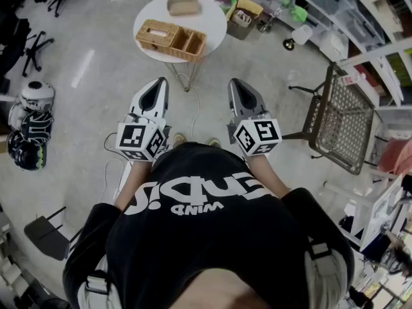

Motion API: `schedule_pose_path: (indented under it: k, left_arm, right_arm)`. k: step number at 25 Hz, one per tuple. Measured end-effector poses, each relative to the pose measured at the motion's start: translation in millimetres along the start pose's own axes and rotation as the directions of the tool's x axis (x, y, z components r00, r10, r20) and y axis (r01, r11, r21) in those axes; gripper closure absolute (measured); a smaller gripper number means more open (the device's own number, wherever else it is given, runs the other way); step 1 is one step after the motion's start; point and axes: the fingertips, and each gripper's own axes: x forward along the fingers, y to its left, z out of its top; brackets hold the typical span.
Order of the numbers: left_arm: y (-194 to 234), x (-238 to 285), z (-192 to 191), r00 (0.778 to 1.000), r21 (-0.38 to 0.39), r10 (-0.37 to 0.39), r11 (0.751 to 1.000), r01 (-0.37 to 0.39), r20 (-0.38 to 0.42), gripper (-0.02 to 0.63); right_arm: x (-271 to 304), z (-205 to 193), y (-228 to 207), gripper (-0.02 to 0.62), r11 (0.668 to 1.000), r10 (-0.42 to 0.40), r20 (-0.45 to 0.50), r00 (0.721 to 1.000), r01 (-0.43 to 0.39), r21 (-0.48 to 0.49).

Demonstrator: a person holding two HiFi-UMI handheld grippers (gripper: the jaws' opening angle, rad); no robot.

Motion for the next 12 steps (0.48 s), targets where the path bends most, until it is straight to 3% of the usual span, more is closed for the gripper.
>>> schedule_pose_path:
  k: [8,12]
  left_arm:
    - [23,-2,0,1.000,0.014,-0.022,1.000,0.022,0.011,0.606]
    - [37,-5,-10,0.999,0.016,-0.049,0.999,0.049,0.005,0.606]
  right_arm:
    - [8,0,10,0.597,0.999,0.011,0.058,0.998,-0.013,0.041]
    - [11,-7,13,0.597,0.999,-0.038,0.065,0.997,0.035,0.041]
